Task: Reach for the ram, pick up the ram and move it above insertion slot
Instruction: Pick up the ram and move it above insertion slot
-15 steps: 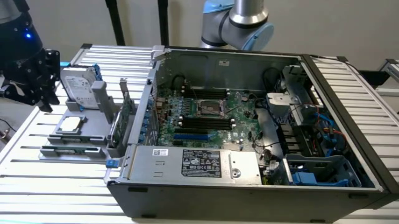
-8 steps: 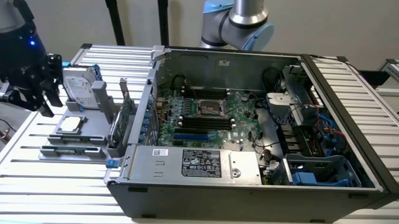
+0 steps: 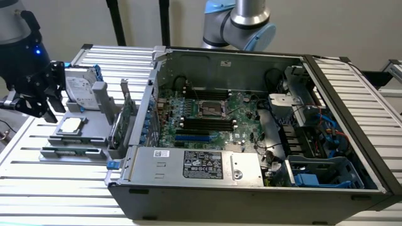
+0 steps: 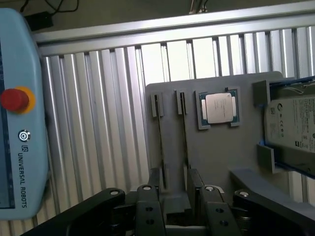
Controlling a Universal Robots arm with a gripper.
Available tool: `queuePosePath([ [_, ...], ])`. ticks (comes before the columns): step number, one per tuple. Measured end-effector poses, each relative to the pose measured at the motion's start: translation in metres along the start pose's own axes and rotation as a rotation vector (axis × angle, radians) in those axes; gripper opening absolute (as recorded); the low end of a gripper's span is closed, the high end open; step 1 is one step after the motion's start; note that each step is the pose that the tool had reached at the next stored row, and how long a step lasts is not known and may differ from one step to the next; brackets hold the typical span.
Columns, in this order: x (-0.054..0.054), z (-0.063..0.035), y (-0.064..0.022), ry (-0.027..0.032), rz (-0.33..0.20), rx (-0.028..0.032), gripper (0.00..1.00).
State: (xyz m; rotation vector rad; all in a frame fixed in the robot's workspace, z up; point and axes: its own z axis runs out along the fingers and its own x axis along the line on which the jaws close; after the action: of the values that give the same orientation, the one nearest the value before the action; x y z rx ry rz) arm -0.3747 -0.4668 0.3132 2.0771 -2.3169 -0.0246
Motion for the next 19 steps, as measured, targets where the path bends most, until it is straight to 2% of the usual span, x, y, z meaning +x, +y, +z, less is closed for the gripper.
queuePosePath([
  [19,0.001,0.0346,0.0,0.0005,-0.017,0.0002,0.36],
])
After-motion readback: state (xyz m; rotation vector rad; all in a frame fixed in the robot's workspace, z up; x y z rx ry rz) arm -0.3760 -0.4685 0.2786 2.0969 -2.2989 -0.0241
